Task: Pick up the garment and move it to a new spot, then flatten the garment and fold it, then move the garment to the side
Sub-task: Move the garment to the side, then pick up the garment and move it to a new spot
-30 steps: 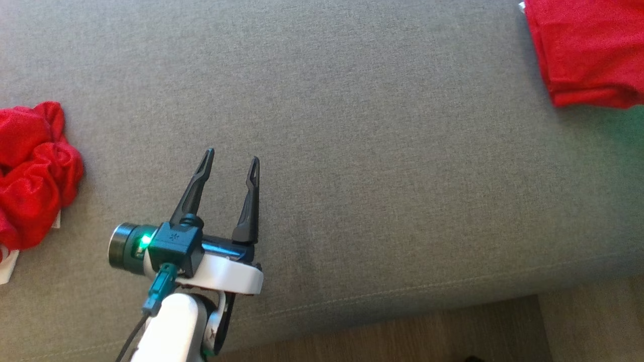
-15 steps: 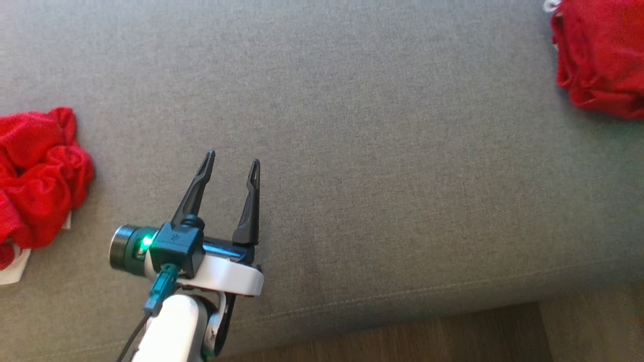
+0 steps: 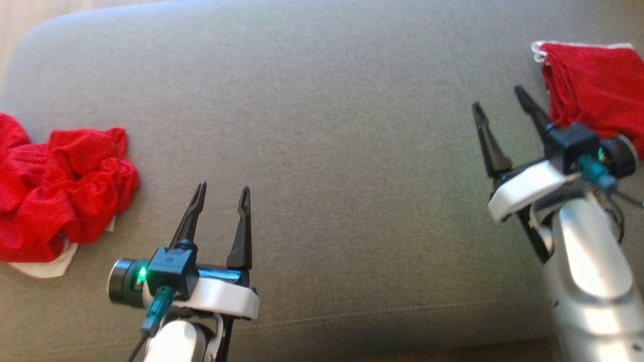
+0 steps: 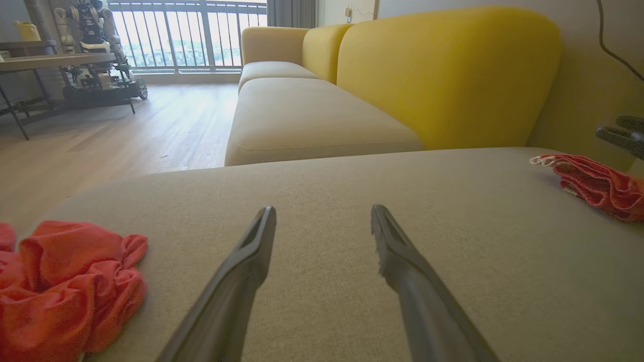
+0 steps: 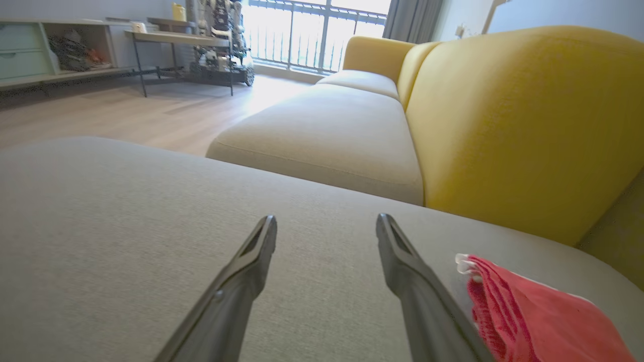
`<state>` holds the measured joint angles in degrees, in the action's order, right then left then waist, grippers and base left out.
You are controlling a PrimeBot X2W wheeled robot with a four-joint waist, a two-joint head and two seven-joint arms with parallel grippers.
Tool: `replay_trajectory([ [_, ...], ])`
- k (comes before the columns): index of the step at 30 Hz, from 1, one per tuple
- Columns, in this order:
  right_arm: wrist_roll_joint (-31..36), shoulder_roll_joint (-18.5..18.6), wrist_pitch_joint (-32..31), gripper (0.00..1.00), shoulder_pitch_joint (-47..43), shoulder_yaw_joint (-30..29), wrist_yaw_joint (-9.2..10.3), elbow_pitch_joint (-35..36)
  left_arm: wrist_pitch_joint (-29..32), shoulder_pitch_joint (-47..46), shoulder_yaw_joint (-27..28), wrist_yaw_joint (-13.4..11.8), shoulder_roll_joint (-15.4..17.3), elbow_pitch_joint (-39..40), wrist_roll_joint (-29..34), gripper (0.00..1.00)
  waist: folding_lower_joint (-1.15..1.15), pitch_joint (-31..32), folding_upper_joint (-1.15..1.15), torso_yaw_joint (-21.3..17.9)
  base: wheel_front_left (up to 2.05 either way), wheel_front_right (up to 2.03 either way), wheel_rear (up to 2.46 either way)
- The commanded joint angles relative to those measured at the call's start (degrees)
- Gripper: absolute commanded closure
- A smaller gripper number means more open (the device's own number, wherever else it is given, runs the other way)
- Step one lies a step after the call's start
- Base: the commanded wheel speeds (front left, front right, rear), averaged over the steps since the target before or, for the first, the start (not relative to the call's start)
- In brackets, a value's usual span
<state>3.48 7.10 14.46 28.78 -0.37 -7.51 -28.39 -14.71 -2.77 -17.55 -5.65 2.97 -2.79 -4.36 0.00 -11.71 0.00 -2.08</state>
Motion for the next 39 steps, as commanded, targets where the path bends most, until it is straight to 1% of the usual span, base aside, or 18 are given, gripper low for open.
replay_trajectory([
  [1, -0.4, -0.9, 0.5, 0.00, -1.1, 1.2, 0.02, 3.7, -0.3, -0.1, 2.3, -0.5, 0.0, 2.1, -0.6, 0.00, 0.00, 2.1, 0.00, 1.8, 0.00, 0.00, 0.00],
  [6, 0.4, -3.2, 0.5, 0.00, -8.7, 1.1, 0.02, 11.8, -0.3, 2.0, 3.6, -1.5, -0.1, 2.6, -2.3, 0.00, 0.00, 4.7, 0.00, 3.6, 0.00, 0.00, 0.00],
  [11, -1.6, -4.1, 0.5, 0.00, -14.7, 0.3, 0.02, 17.6, -0.3, 3.5, 5.3, -2.3, -0.1, 3.3, -3.3, 0.00, 0.00, 6.6, 0.00, 4.0, 0.00, 0.00, 0.00],
  [13, -4.2, -4.2, 0.5, 0.00, -16.4, -0.2, 0.02, 18.8, -0.3, 3.9, 5.8, -2.4, -0.1, 3.6, -3.2, 0.00, 0.00, 7.4, 0.00, 4.1, 0.00, 0.00, 0.00],
  [18, -6.9, -4.2, 0.5, 0.00, -20.8, -0.2, 0.02, 19.6, -0.3, 5.2, 6.6, -2.3, -0.1, 3.5, -3.3, 0.00, 0.00, 9.2, 0.00, 4.4, 0.00, 0.00, 0.00],
  [21, -8.4, -4.2, 0.5, 0.00, -22.7, 0.6, 0.02, 19.9, -0.3, 5.6, 7.1, -2.1, -0.1, 3.7, -2.1, 0.00, 0.00, 9.4, 0.00, 4.3, 0.00, 0.00, 0.00],
  [26, -8.1, -4.2, 0.5, 0.00, -23.9, 1.0, 0.02, 19.8, -0.3, 5.5, 7.1, -1.6, -0.1, 3.4, -1.1, 0.00, 0.00, 9.6, 0.00, 4.6, 0.00, 0.00, 0.00],
  [39, -8.6, -4.2, 0.5, 0.00, -25.5, 1.3, 0.02, 20.0, -0.3, 6.4, 6.9, -1.7, -0.1, 3.0, -0.5, 0.00, 0.00, 11.0, 0.00, 4.5, 0.00, 0.00, 0.00],
])
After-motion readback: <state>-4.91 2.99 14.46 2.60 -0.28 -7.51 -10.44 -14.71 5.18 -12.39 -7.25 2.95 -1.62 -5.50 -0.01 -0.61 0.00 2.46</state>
